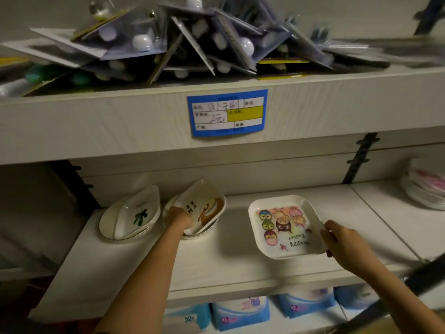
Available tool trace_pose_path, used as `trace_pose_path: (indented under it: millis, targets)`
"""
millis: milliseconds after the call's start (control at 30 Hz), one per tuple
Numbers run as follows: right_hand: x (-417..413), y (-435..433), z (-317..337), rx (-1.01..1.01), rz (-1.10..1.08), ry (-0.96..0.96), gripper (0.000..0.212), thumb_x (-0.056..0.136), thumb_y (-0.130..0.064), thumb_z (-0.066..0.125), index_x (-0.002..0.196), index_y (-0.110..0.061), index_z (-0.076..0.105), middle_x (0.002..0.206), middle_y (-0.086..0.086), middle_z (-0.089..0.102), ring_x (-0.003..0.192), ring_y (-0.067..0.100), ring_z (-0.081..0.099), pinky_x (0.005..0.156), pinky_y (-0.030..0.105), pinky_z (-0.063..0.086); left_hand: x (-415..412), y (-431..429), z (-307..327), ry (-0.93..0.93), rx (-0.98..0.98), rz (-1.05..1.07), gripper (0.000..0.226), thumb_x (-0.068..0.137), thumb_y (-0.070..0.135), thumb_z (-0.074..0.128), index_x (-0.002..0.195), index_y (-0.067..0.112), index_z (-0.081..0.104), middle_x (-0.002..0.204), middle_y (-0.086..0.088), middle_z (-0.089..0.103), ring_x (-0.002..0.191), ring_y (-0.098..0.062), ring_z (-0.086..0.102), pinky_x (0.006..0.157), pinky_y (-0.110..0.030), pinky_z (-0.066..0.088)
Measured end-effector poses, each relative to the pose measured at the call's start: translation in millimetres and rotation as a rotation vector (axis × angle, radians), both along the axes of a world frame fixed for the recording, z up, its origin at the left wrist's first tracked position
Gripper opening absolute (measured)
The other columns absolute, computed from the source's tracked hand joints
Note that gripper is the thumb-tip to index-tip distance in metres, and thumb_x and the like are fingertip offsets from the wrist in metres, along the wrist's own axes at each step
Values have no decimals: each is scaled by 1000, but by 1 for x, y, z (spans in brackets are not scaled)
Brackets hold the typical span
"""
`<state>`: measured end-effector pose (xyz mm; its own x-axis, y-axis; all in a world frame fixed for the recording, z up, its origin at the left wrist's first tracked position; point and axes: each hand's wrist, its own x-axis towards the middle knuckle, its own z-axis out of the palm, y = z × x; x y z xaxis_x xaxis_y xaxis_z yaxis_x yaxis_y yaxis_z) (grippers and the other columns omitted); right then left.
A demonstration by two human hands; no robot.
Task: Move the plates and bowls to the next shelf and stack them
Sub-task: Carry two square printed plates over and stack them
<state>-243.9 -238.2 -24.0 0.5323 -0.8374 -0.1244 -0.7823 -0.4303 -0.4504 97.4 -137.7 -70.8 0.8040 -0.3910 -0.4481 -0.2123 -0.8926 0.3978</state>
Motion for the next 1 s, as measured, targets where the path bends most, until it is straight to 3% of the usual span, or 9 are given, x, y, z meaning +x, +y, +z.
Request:
trace_pose_path:
  millis: [100,167,467,600,733,900,1000]
  targets:
    - [-6,-5,-1,9,-26,-3,14,99,-20,36,92,-17,47,62,-8,54,58,7,55,51,16,40,-1,2,0,-74,40,-30,36,94,17,44,122,-6,50,126,-19,56,112,-29,59,95,-30,52]
    - [-9,-7,-2,15,-36,-1,13,98,-20,36,93,-17,48,62,-8,54,59,8,55,53,18,42,-1,3,-1,-103,34,-41,31,93,15,46,115,-4,56,119,-19,61,107,-28,62,85,-26,53]
    - [-16,-13,-2,8,-27,-10,20,98,-18,36,98,-9,54,61,-7,55,61,13,57,55,23,43,2,10,15,-108,-96,62,30,92,2,44,119,-8,53,118,-25,63,105,-38,63,73,-35,52]
    - [-23,-13,-2,13,-43,-12,17,98,-19,36,94,-13,51,61,-7,55,60,11,55,56,23,44,3,15,23,-69,-119,75,33,90,-2,47,122,-9,49,121,-27,59,110,-43,58,82,-41,55]
    - [-38,-7,1,12,-101,-46,17,98,-19,37,94,-12,51,62,-6,55,58,8,54,53,19,42,9,24,34,-215,-145,-14,37,85,-1,53,121,-8,50,118,-27,61,107,-40,58,72,-36,45]
    - [-64,7,7,-9,-223,-69,17,98,-20,39,95,-11,53,63,-5,54,67,19,60,70,35,54,-5,26,54,-292,-259,-221,26,89,9,48,109,-5,56,103,-27,63,93,-39,60,70,-34,44]
    - [-87,22,9,0,-333,-147,12,97,-19,40,91,-14,50,69,-5,51,69,17,60,66,28,52,-33,14,63,-271,-317,-361,23,91,15,49,104,-3,54,89,-19,61,82,-32,59,67,-34,48]
